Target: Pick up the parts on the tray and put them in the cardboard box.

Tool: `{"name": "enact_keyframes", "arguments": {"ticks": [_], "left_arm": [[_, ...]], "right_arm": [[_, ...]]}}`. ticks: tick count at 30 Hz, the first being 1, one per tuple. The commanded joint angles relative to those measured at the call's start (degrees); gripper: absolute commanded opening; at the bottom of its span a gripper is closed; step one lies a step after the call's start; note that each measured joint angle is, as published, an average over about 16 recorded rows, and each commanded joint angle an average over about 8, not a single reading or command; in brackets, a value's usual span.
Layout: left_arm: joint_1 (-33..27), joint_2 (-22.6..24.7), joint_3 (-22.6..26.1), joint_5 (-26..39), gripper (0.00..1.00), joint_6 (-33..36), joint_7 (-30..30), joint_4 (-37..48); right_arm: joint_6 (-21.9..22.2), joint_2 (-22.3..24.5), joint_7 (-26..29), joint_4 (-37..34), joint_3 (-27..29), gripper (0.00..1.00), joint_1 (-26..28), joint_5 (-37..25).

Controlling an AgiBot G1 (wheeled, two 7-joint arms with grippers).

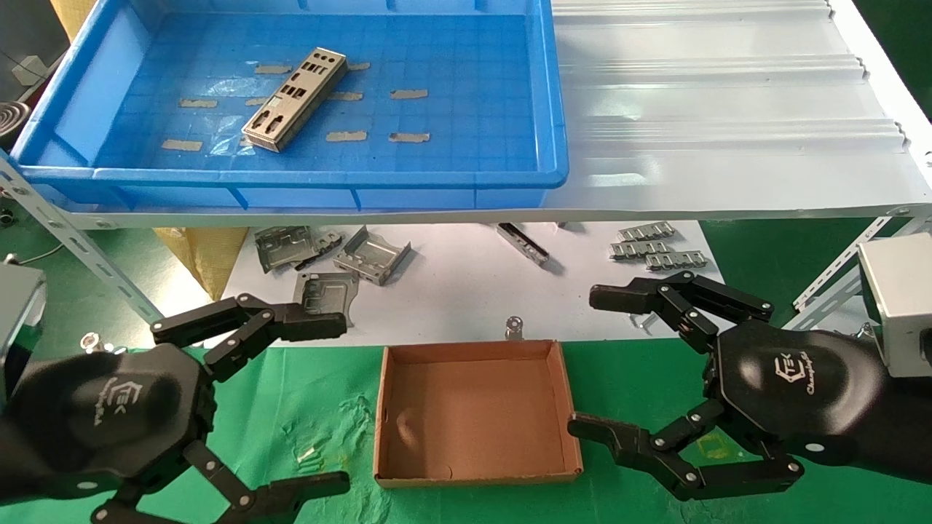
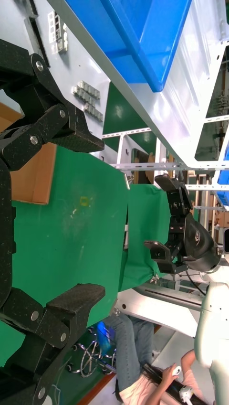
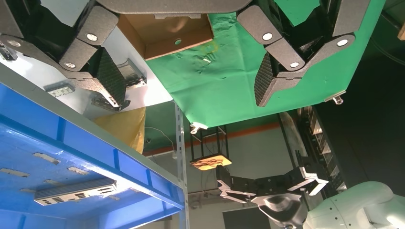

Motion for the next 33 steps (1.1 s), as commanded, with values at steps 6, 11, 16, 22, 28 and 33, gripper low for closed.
{"name": "enact_keyframes", "arguments": {"ticks": [6,11,16,22,28,33], "left_arm": [[0.0,0.0,0.0,0.0,1.00,0.0,0.0,0.0],[0.0,0.0,0.0,0.0,1.00,0.0,0.0,0.0],[0.0,0.0,0.0,0.0,1.00,0.0,0.0,0.0],[0.0,0.0,0.0,0.0,1.00,0.0,0.0,0.0],[0.0,0.0,0.0,0.0,1.00,0.0,0.0,0.0],[0.0,0.0,0.0,0.0,1.00,0.0,0.0,0.0]], "right_arm": [[0.0,0.0,0.0,0.0,0.0,1.00,0.0,0.0],[0.0,0.0,0.0,0.0,0.0,1.00,0.0,0.0],[0.0,0.0,0.0,0.0,0.0,1.00,0.0,0.0],[0.0,0.0,0.0,0.0,0.0,1.00,0.0,0.0],[0.0,0.0,0.0,0.0,0.0,1.00,0.0,0.0],[0.0,0.0,0.0,0.0,0.0,1.00,0.0,0.0]]}}
